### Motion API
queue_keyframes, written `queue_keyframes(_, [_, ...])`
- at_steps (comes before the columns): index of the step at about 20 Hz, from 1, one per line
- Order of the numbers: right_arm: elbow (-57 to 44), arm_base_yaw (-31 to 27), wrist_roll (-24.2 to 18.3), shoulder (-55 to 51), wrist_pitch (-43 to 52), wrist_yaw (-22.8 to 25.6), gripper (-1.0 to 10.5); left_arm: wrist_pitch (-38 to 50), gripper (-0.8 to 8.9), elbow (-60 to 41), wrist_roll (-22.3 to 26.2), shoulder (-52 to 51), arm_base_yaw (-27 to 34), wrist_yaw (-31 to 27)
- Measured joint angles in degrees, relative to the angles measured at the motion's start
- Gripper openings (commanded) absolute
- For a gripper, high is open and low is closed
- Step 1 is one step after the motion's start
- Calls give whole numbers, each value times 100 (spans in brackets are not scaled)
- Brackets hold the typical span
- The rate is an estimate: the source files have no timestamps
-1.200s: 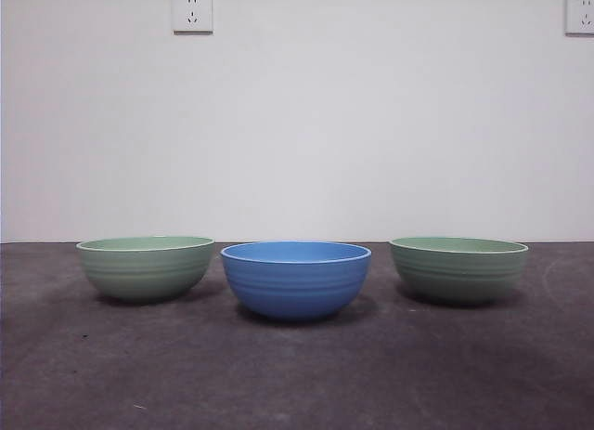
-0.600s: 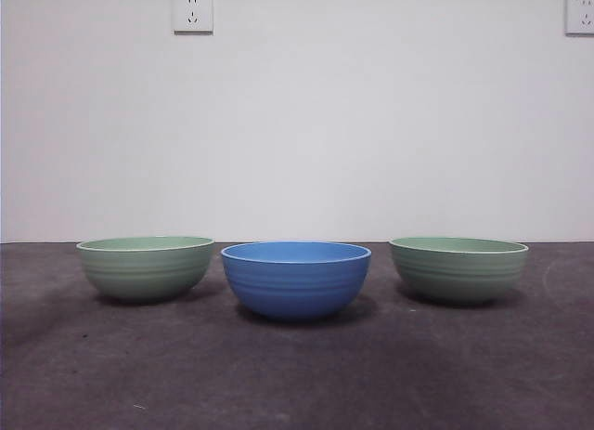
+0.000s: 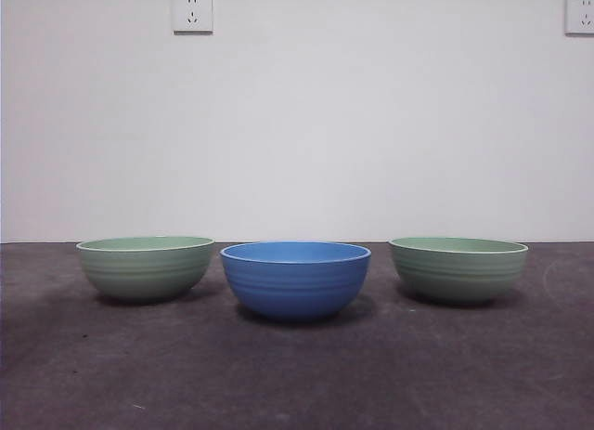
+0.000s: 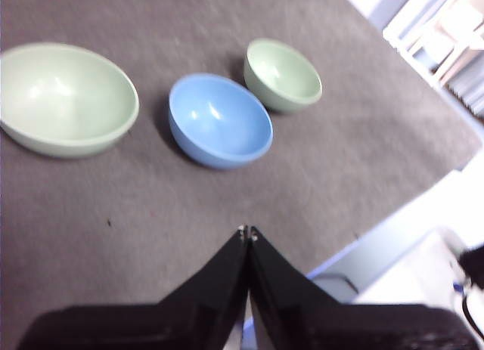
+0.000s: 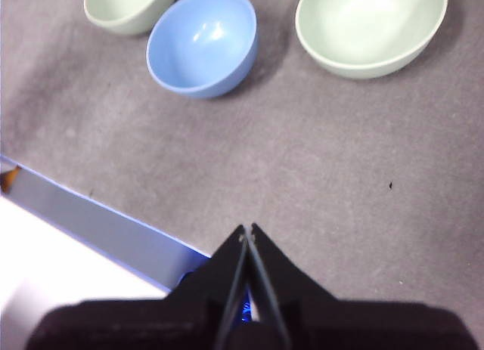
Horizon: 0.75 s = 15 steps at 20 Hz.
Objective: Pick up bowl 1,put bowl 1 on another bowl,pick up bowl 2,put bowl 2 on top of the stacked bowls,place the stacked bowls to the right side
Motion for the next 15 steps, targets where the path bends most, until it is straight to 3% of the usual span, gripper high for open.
queue_keyframes(5, [4,0,-101,4,-9,0,15,-151,51,28,219,55,-20,-31])
queue_keyframes(6, [4,0,-101,7,-9,0,68,-149,155,28,227,59,-20,-31])
queue_keyframes(9, [4,0,-72,15,15,7,396,-151,636,28,256,63,-20,-33])
queue_keyframes(10, [4,0,-39,15,37,9,528,-151,713,28,264,66,-20,-35])
queue_keyframes(12, [4,0,37,17,52,9,679,-151,716,28,269,68,-20,-37])
queue_keyframes(15, [4,0,127,68,52,7,680,-149,715,28,271,70,-20,-63])
